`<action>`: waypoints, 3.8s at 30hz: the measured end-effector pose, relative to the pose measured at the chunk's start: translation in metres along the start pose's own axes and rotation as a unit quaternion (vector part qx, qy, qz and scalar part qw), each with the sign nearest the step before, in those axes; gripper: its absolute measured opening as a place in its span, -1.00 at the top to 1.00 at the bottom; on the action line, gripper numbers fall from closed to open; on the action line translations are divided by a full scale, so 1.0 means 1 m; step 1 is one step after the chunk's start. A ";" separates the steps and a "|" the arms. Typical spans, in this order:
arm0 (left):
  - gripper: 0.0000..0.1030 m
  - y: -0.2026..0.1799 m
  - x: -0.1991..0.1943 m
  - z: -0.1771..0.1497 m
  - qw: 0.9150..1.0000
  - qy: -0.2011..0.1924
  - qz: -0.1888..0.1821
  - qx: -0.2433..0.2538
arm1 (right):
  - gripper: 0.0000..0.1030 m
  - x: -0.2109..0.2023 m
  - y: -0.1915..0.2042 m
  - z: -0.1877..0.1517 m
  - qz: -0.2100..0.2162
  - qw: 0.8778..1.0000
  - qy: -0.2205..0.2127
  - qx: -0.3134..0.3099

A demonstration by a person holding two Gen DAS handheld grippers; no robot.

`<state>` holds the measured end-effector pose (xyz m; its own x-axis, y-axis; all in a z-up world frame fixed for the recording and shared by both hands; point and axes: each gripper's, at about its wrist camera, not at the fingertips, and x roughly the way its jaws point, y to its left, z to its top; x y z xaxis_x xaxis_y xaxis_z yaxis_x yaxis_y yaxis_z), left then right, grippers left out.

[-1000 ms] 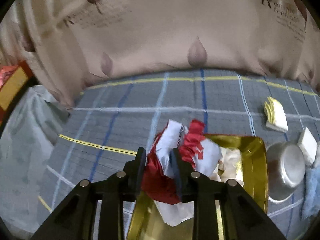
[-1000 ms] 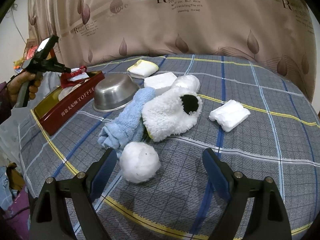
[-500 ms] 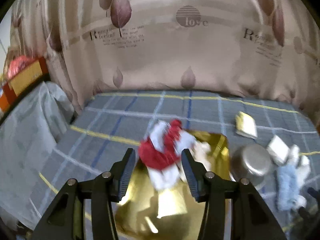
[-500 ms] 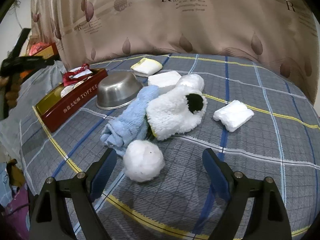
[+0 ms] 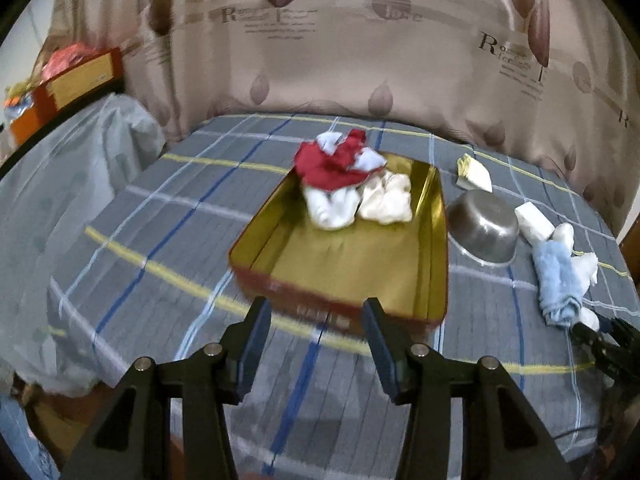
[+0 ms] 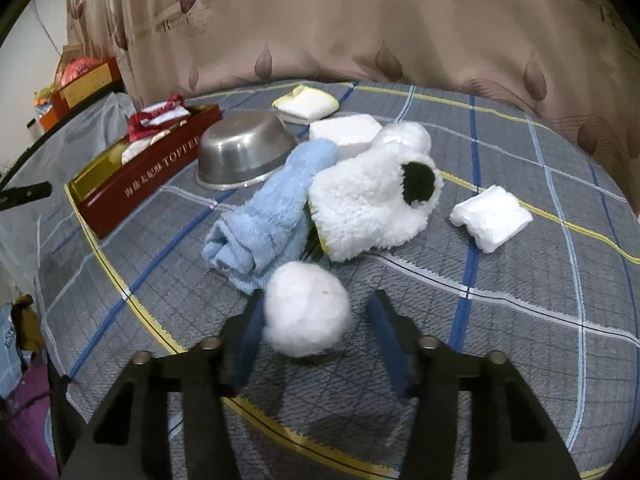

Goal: Organize soft objects
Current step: 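Grasp the white fluffy ball with the right gripper, then carry the white ball into the gold tray and open the right gripper, then reach the left gripper to the yellow-and-white sponge and grasp it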

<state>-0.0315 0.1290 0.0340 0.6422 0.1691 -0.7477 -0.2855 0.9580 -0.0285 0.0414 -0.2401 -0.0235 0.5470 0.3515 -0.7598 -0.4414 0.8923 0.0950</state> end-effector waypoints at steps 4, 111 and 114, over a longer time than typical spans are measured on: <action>0.05 0.006 0.001 -0.024 1.000 0.014 0.002 -0.007 | 0.43 0.001 0.003 0.000 -0.009 1.000 0.004 -0.008; -0.09 -0.222 0.215 0.226 0.955 0.183 -0.196 0.124 | -0.97 -0.031 -0.095 0.001 -0.188 0.969 -0.044 0.154; -0.09 -0.225 0.242 0.225 0.953 0.200 -0.194 0.122 | -0.98 -0.029 -0.096 0.002 -0.177 0.971 -0.043 0.155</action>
<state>0.3479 0.0066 0.0089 0.3292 -0.2635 -0.9068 0.1227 0.9641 -0.2356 0.0689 -0.3356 -0.0091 0.6885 0.0170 -0.7250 0.0137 0.9992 0.0364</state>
